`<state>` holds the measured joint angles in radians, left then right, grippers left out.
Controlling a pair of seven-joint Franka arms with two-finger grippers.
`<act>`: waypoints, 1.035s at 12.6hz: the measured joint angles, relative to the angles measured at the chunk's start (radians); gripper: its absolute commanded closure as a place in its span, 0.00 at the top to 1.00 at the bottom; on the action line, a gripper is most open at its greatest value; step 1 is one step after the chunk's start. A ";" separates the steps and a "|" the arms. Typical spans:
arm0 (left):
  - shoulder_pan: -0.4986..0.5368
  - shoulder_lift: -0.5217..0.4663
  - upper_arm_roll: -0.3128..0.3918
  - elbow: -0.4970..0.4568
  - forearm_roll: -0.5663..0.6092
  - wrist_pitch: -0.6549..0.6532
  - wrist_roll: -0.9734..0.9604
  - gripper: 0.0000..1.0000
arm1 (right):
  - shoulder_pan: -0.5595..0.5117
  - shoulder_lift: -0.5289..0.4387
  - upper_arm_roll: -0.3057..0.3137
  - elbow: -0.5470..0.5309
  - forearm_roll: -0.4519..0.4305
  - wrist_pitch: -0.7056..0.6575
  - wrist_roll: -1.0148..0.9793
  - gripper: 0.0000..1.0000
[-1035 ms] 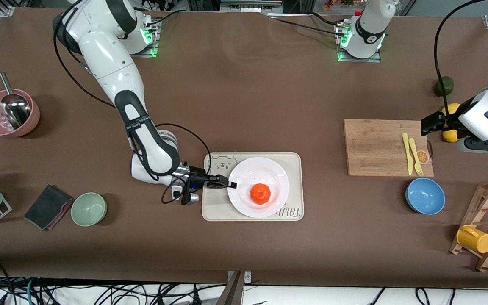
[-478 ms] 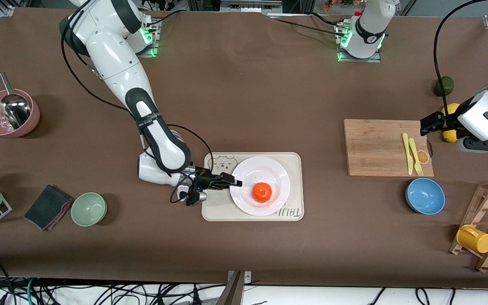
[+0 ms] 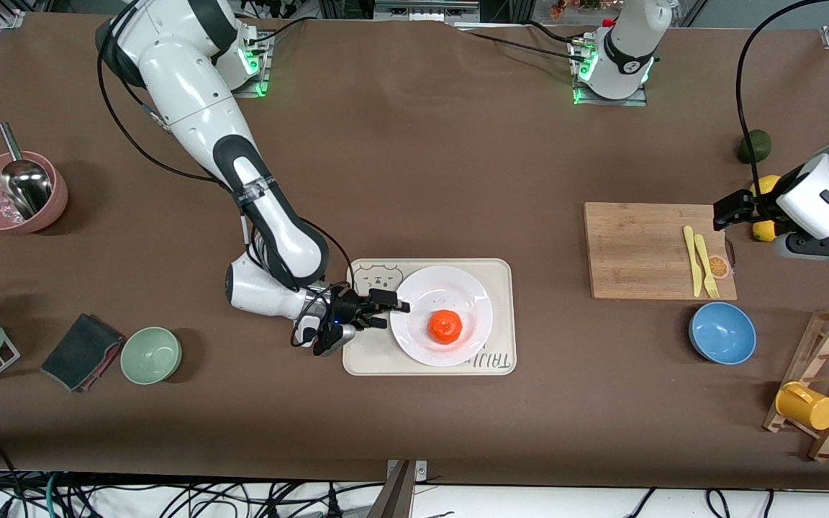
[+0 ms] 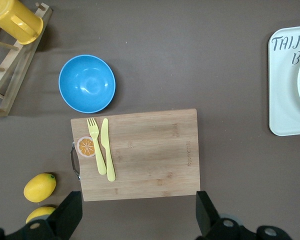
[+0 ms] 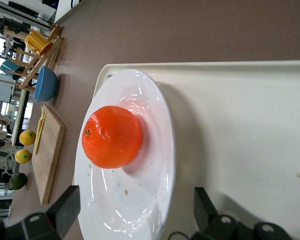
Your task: Place orange and plate with both arms
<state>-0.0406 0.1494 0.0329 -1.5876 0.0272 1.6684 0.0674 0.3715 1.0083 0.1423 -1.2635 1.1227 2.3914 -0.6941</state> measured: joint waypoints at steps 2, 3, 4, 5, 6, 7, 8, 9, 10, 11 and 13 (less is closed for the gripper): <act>0.000 0.000 0.000 0.000 0.000 0.000 0.000 1.00 | 0.002 -0.027 -0.019 0.003 -0.175 0.005 0.060 1.00; 0.000 0.000 0.000 -0.001 0.000 0.000 0.000 1.00 | 0.002 -0.046 -0.030 0.006 -0.269 0.003 0.105 1.00; 0.000 0.000 0.000 -0.001 0.000 0.000 0.000 1.00 | 0.001 -0.068 -0.038 0.006 -0.361 -0.006 0.147 1.00; 0.000 0.000 0.000 -0.001 0.000 0.000 0.000 1.00 | 0.001 -0.090 -0.043 0.006 -0.454 -0.022 0.183 1.00; 0.000 0.000 0.000 -0.001 0.000 0.000 0.000 1.00 | 0.002 -0.105 -0.050 0.006 -0.540 -0.038 0.212 1.00; 0.000 0.000 0.000 -0.001 0.000 0.000 0.000 1.00 | 0.003 -0.114 -0.063 0.004 -0.618 -0.060 0.232 1.00; 0.000 0.000 0.000 -0.001 0.000 0.000 0.000 1.00 | 0.004 -0.121 -0.083 0.003 -0.686 -0.096 0.247 1.00; 0.000 0.000 0.000 -0.001 0.000 0.000 0.000 1.00 | 0.005 -0.132 -0.108 0.003 -0.751 -0.157 0.264 1.00; 0.000 0.000 0.000 -0.002 0.000 0.000 0.000 1.00 | 0.005 -0.149 -0.135 0.004 -0.806 -0.227 0.277 1.00; 0.000 0.000 0.000 -0.002 0.000 0.000 0.000 1.00 | 0.005 -0.173 -0.159 0.004 -0.857 -0.296 0.295 1.00; 0.000 0.000 0.000 -0.002 0.000 0.000 0.000 1.00 | 0.005 -0.234 -0.208 0.004 -0.933 -0.437 0.334 1.00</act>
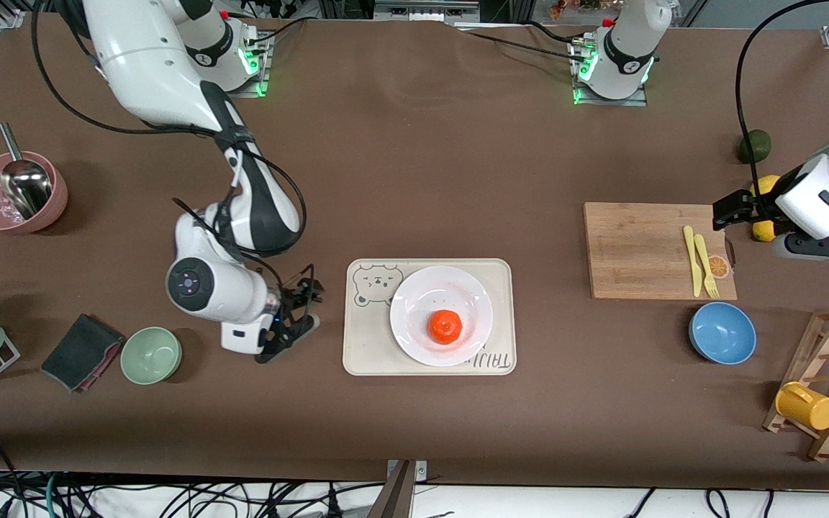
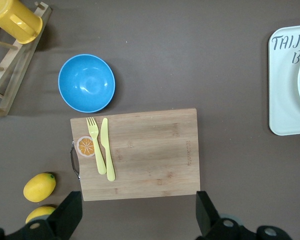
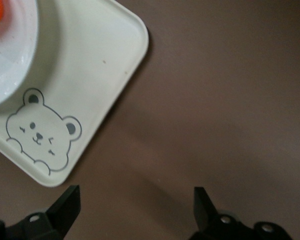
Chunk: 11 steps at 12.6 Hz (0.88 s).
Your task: Place orange and plate with both arms
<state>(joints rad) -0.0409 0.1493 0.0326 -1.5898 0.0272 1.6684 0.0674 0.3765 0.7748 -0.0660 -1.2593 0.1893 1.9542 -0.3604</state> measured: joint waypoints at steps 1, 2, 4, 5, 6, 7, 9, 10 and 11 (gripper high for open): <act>0.000 0.000 0.000 0.000 0.000 0.000 0.000 1.00 | 0.000 -0.032 -0.029 0.001 -0.039 -0.071 0.012 1.00; 0.000 0.000 0.000 -0.001 0.000 0.000 0.000 1.00 | -0.001 -0.066 -0.057 0.001 -0.078 -0.141 0.015 1.00; 0.000 0.000 0.000 -0.001 0.000 0.000 0.000 1.00 | -0.002 -0.139 -0.087 0.001 -0.137 -0.263 0.061 1.00; 0.000 0.000 0.000 -0.001 0.000 0.000 0.000 1.00 | -0.003 -0.172 -0.095 0.002 -0.155 -0.307 0.104 1.00; 0.000 0.000 0.000 -0.001 0.000 0.000 0.000 1.00 | -0.011 -0.199 -0.101 0.002 -0.161 -0.337 0.130 1.00; 0.000 0.000 0.000 -0.001 0.000 0.000 0.000 1.00 | -0.033 -0.225 -0.100 0.004 -0.162 -0.372 0.137 1.00; 0.000 0.000 0.000 -0.001 0.000 0.000 0.000 1.00 | -0.100 -0.279 -0.075 0.014 -0.187 -0.460 0.141 1.00; 0.000 0.000 0.000 -0.002 0.000 0.000 0.000 1.00 | -0.140 -0.317 -0.048 0.019 -0.217 -0.478 0.145 1.00; 0.000 0.000 0.000 -0.002 0.000 0.000 0.000 1.00 | -0.192 -0.366 -0.004 0.013 -0.240 -0.498 0.165 1.00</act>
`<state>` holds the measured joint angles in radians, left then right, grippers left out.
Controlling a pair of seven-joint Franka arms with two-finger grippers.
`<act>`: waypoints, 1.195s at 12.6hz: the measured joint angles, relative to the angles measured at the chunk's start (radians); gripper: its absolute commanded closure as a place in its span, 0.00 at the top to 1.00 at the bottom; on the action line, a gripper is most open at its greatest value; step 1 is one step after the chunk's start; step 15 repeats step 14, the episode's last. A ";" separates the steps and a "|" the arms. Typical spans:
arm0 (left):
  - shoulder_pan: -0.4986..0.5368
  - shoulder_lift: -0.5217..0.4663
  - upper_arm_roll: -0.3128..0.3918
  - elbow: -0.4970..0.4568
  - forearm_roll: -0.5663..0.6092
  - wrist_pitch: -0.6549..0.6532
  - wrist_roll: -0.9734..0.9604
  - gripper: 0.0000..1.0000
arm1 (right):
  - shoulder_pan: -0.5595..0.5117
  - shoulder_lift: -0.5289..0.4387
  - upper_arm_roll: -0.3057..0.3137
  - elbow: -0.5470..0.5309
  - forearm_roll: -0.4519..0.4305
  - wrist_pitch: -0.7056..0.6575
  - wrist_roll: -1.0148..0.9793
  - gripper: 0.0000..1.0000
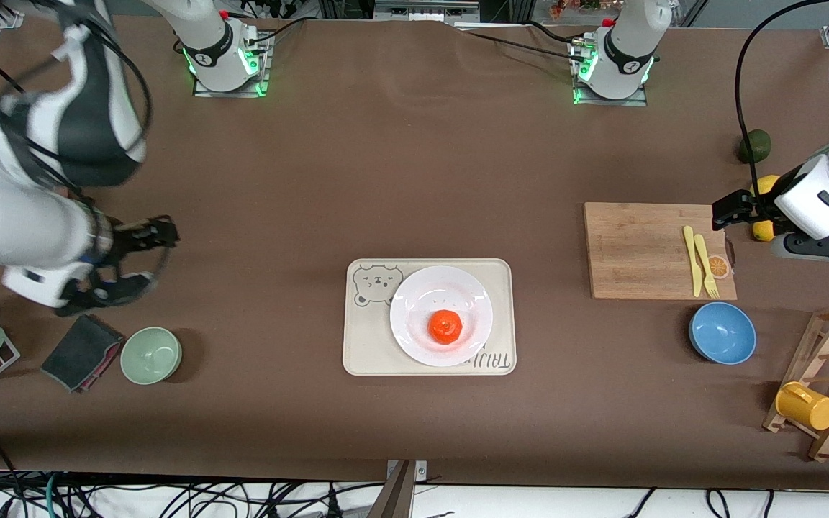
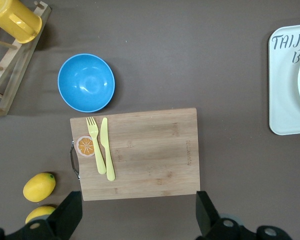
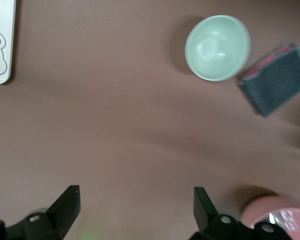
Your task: Place orange and plate with both arms
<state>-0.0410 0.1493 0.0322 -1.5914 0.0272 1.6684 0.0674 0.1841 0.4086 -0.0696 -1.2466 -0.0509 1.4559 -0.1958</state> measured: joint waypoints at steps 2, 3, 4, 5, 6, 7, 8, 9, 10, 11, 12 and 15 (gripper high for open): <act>0.000 0.000 0.000 0.000 0.000 0.000 0.000 1.00 | -0.087 -0.129 0.062 -0.100 -0.008 -0.005 0.083 1.00; 0.000 0.000 0.000 0.000 0.000 0.000 0.000 1.00 | -0.106 -0.196 0.071 -0.192 -0.008 0.038 0.115 1.00; 0.000 0.000 0.000 0.000 0.000 0.000 0.000 1.00 | -0.120 -0.258 0.073 -0.295 -0.006 0.113 0.132 1.00; 0.000 0.000 0.000 0.000 0.000 0.000 0.000 1.00 | -0.131 -0.315 0.072 -0.396 0.002 0.195 0.144 1.00; 0.000 0.000 0.000 0.000 0.000 0.000 0.000 1.00 | -0.141 -0.362 0.062 -0.469 0.018 0.248 0.151 1.00; 0.000 0.000 0.000 0.000 0.000 0.000 0.000 1.00 | -0.146 -0.398 0.044 -0.508 0.034 0.268 0.151 1.00; 0.000 0.000 0.000 0.000 0.000 0.000 0.000 1.00 | -0.151 -0.424 0.029 -0.523 0.040 0.268 0.150 1.00; 0.000 0.000 0.000 0.000 0.000 0.000 0.000 1.00 | -0.162 -0.441 0.022 -0.527 0.040 0.265 0.150 1.00; 0.000 0.000 0.000 0.000 0.000 0.000 0.000 1.00 | -0.174 -0.449 0.020 -0.528 0.040 0.260 0.150 1.00; 0.000 0.000 0.000 0.000 0.000 0.000 0.000 1.00 | -0.184 -0.454 0.018 -0.527 0.040 0.251 0.150 1.00; 0.000 0.000 0.000 0.000 0.000 0.000 0.000 1.00 | -0.188 -0.455 0.017 -0.526 0.040 0.244 0.150 1.00; 0.000 0.000 0.000 0.000 0.000 0.000 0.000 1.00 | -0.189 -0.455 0.017 -0.523 0.040 0.232 0.150 1.00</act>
